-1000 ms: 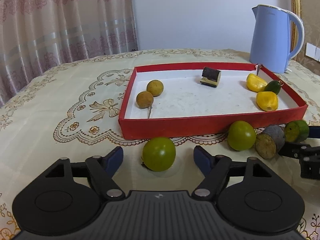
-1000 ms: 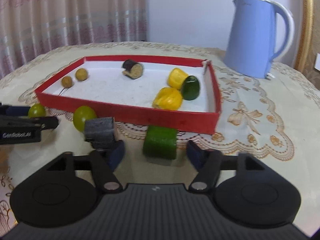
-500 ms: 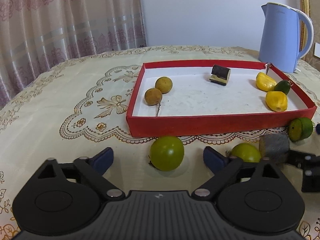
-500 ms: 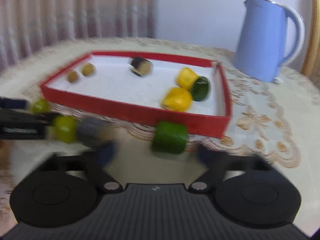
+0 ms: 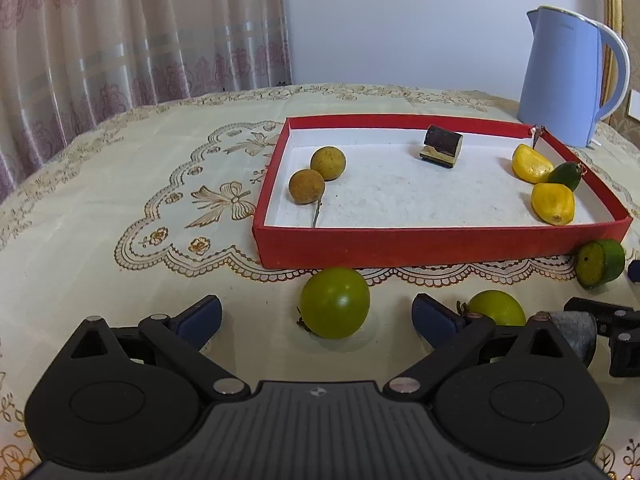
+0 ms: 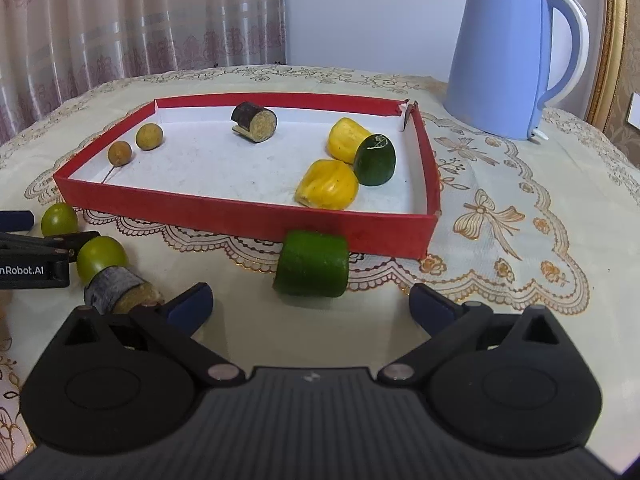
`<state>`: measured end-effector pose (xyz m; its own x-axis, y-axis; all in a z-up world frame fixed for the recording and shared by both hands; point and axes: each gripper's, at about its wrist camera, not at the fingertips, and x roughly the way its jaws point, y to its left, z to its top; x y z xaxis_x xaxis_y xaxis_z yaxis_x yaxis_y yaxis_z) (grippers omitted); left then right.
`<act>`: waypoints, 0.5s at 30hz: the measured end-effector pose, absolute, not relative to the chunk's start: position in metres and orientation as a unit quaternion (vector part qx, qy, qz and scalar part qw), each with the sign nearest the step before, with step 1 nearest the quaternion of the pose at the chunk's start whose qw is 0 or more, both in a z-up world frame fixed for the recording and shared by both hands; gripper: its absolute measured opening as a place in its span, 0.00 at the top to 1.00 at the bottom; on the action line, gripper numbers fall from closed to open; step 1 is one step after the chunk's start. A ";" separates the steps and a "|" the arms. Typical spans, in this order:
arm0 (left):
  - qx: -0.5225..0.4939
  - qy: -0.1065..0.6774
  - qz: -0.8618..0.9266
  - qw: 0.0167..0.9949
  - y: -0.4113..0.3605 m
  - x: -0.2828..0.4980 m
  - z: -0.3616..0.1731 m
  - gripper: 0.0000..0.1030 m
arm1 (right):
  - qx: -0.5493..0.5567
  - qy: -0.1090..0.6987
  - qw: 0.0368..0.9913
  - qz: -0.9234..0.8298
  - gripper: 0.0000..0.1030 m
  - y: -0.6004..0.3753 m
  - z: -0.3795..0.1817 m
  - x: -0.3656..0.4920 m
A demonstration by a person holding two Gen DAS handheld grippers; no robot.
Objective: Organize fruits
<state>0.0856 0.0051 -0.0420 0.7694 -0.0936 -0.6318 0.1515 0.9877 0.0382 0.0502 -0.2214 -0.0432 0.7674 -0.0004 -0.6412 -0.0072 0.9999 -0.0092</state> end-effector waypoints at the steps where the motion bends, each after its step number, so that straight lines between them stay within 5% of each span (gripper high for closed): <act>1: 0.040 0.335 -0.066 0.939 0.006 0.086 -0.042 0.00 | -0.005 0.341 0.940 0.001 0.00 -0.221 -0.043 0.050; 15: 0.040 0.336 -0.065 0.939 0.006 0.087 -0.042 0.00 | -0.006 0.338 0.941 -0.020 0.00 -0.221 -0.042 0.052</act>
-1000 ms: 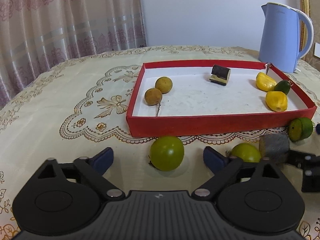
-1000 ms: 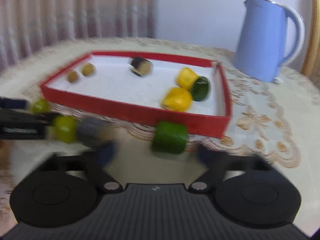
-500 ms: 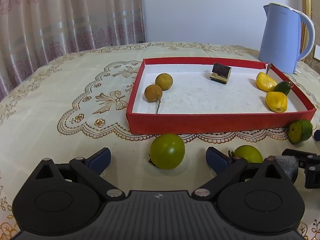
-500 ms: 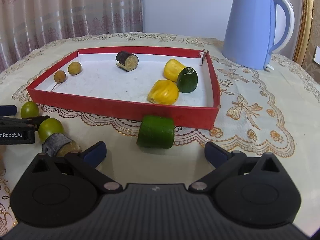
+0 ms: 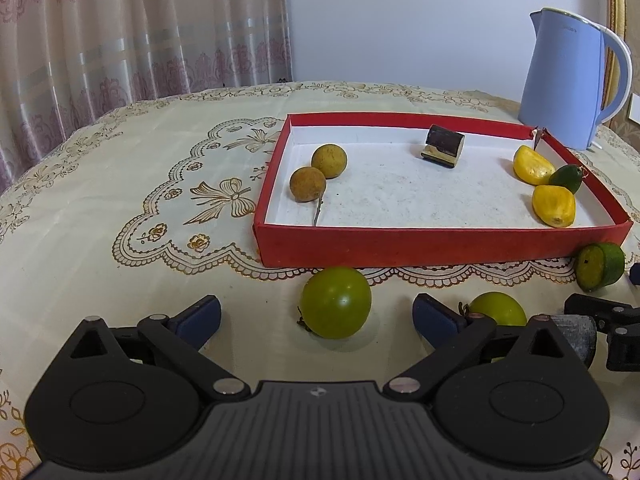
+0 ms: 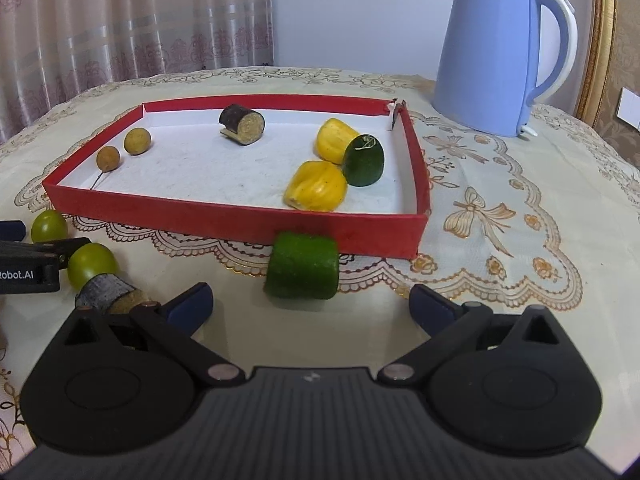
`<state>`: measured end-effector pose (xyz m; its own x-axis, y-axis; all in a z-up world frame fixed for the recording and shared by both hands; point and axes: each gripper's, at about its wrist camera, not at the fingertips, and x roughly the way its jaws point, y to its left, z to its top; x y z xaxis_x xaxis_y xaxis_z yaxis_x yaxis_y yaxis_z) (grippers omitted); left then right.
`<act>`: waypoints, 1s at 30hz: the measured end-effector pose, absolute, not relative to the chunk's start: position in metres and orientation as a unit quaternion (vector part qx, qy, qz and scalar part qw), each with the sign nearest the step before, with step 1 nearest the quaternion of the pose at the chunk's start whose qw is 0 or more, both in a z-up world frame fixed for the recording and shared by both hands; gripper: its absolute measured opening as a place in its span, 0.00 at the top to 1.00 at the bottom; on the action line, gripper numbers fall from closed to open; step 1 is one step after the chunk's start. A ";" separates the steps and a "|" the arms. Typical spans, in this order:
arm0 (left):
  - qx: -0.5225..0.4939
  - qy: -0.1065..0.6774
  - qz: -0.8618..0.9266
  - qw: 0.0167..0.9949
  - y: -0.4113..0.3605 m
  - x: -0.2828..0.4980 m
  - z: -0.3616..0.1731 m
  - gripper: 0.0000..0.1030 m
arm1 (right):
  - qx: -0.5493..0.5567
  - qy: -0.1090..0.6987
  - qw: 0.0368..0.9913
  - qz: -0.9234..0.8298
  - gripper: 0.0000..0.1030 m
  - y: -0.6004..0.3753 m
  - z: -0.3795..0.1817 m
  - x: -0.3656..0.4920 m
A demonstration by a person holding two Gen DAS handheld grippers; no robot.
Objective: Organize fruits
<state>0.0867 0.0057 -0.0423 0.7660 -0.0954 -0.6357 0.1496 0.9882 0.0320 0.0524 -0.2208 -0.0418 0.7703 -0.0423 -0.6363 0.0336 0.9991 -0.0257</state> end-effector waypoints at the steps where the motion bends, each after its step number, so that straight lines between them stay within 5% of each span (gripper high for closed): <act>1: 0.041 0.336 -0.065 0.939 0.006 0.087 -0.042 0.00 | -0.012 0.337 0.941 -0.021 0.00 -0.219 -0.041 0.053; 13: 0.035 0.337 -0.067 0.938 0.006 0.087 -0.042 0.00 | -0.009 0.333 0.943 -0.004 0.17 -0.217 -0.040 0.057; 18: 0.034 0.338 -0.067 0.938 0.007 0.087 -0.042 0.00 | -0.008 0.318 0.948 -0.009 0.54 -0.218 -0.038 0.054; 30: 0.036 0.337 -0.070 0.938 0.007 0.088 -0.043 0.00 | -0.014 0.316 0.949 -0.003 0.54 -0.216 -0.037 0.054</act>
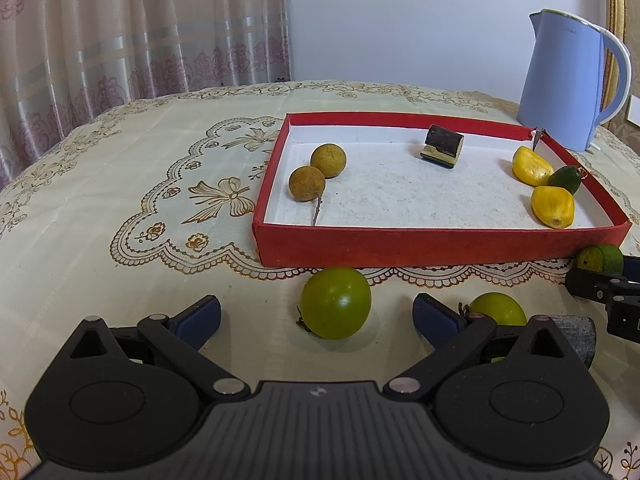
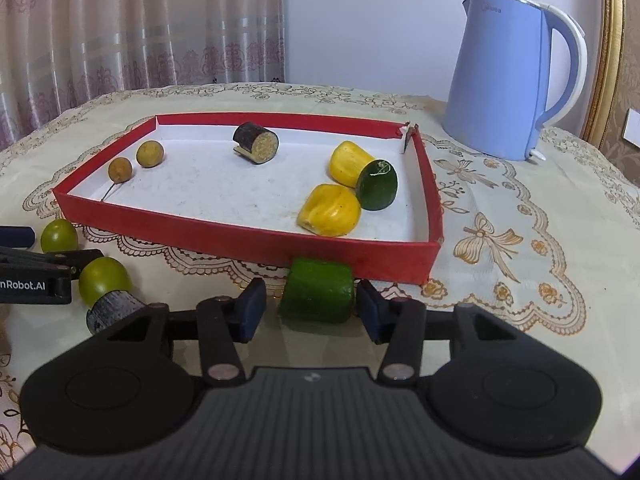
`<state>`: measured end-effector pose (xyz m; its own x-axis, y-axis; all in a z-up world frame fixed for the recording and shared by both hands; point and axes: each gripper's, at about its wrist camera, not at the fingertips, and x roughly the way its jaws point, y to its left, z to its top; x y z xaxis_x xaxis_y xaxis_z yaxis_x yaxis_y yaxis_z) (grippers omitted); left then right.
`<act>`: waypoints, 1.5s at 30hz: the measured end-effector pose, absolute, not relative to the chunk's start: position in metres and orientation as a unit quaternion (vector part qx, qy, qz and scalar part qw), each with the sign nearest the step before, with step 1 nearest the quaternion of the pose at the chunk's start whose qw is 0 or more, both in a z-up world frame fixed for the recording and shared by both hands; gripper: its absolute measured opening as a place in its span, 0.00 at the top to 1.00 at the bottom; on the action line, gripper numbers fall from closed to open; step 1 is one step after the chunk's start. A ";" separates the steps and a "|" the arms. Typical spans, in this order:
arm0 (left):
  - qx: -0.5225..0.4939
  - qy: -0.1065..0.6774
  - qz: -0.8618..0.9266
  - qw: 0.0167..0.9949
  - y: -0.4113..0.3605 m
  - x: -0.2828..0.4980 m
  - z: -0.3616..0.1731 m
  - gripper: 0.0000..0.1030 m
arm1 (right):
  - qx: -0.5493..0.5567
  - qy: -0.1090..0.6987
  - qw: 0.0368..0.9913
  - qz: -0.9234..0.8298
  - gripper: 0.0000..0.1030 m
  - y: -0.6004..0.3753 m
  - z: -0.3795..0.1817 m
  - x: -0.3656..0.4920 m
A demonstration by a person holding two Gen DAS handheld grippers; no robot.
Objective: Organize fruits
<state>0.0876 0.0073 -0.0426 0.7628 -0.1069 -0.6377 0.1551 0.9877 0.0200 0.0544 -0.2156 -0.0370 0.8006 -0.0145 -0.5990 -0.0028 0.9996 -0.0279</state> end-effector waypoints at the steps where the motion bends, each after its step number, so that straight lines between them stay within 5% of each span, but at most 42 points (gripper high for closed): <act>1: 0.036 0.337 -0.071 0.938 0.008 0.088 -0.043 0.00 | -0.013 0.316 0.949 -0.004 0.53 -0.216 -0.037 0.054; 2: 0.036 0.338 -0.073 0.938 0.008 0.088 -0.042 0.00 | -0.014 0.316 0.949 -0.011 0.47 -0.215 -0.037 0.055; 3: 0.036 0.338 -0.075 0.937 0.009 0.088 -0.042 0.00 | -0.016 0.318 0.948 -0.020 0.25 -0.215 -0.037 0.055; 5: 0.038 0.340 -0.083 0.936 0.010 0.086 -0.042 0.00 | -0.027 0.321 0.946 -0.025 0.00 -0.212 -0.037 0.055; 11: 0.049 0.339 -0.096 0.935 0.008 0.082 -0.042 0.00 | -0.090 0.308 0.947 -0.027 0.00 -0.194 -0.039 0.052; 22: 0.045 0.340 -0.100 0.934 0.010 0.089 -0.042 0.01 | -0.030 0.334 0.942 -0.019 0.00 -0.213 -0.041 0.057; 33: 0.031 0.316 -0.120 0.941 0.020 0.081 -0.036 0.69 | 0.022 0.317 0.948 -0.014 0.00 -0.228 -0.039 0.053; 45: 0.018 0.276 -0.142 0.951 0.029 0.067 -0.016 0.69 | 0.037 0.312 0.949 -0.020 0.00 -0.232 -0.037 0.052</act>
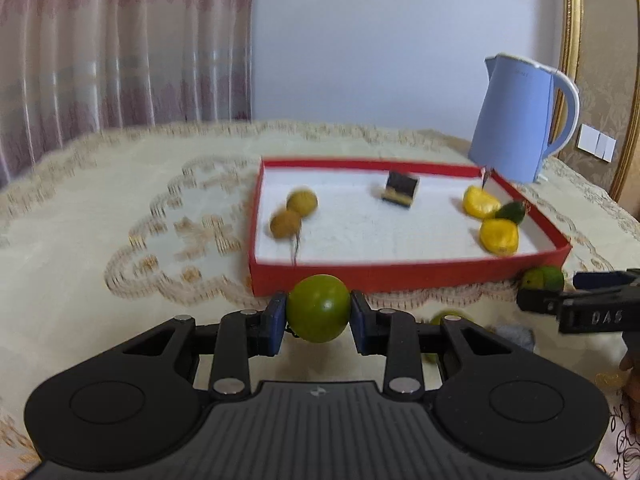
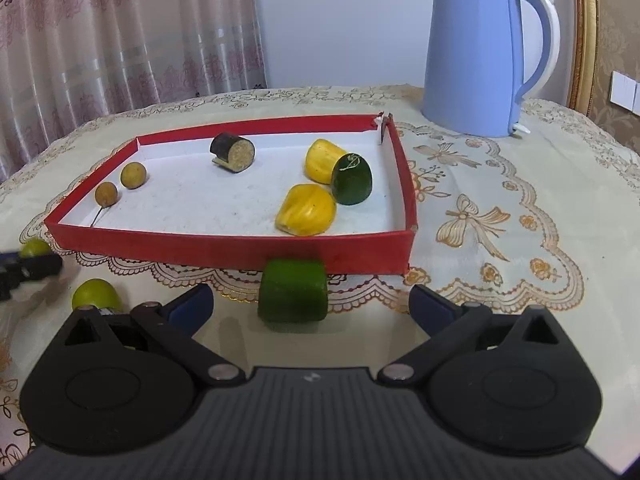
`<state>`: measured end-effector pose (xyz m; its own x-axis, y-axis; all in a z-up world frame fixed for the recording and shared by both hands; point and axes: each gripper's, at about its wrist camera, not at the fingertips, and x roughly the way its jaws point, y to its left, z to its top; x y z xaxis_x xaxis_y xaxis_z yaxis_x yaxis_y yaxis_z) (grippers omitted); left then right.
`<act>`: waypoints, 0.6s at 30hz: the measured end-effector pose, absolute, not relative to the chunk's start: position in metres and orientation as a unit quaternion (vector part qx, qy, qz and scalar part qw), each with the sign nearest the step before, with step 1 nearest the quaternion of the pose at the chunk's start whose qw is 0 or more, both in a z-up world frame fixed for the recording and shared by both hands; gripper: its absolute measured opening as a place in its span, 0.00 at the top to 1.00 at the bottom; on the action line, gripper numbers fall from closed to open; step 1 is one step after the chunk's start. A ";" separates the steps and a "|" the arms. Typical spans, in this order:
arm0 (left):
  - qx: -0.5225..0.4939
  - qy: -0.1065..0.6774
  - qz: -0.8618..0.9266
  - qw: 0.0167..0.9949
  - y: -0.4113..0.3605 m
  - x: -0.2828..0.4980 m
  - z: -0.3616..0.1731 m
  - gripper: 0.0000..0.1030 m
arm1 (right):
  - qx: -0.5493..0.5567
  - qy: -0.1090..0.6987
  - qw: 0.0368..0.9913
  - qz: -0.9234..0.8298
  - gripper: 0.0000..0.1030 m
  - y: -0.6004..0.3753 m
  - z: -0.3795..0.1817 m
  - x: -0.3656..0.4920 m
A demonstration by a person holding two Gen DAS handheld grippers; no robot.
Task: Organize fruits
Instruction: 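Carry the lime into the tray with the left gripper while right grasps a cucumber chunk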
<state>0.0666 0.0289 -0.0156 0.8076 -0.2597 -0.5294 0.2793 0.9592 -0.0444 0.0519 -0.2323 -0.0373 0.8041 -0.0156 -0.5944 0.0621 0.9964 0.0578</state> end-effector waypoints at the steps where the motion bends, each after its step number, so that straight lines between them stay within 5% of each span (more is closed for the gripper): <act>1: 0.024 0.269 -0.141 0.953 0.027 0.066 -0.011 0.69 | 0.035 0.312 0.949 -0.022 0.00 -0.232 -0.037 0.052; 4: 0.044 0.251 -0.142 0.957 0.017 0.073 0.004 0.69 | 0.025 0.308 0.951 -0.027 0.01 -0.229 -0.036 0.051; 8: 0.063 0.234 -0.139 0.960 -0.001 0.088 0.018 0.69 | 0.014 0.318 0.947 -0.034 0.21 -0.227 -0.038 0.054; 13: 0.066 0.229 -0.136 0.962 -0.012 0.099 0.023 0.69 | 0.007 0.320 0.947 -0.042 0.33 -0.226 -0.038 0.055; 16: 0.072 0.227 -0.128 0.963 -0.015 0.102 0.021 0.69 | 0.005 0.317 0.948 -0.032 0.47 -0.225 -0.038 0.055; 18: 0.074 0.231 -0.127 0.962 -0.015 0.104 0.019 0.69 | 0.002 0.314 0.949 -0.034 0.66 -0.224 -0.036 0.054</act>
<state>0.1040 -0.0152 0.0190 0.8613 -0.2105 -0.4623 0.2786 0.9568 0.0833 0.0538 -0.2237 -0.0365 0.8011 -0.0630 -0.5952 0.0654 0.9977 -0.0175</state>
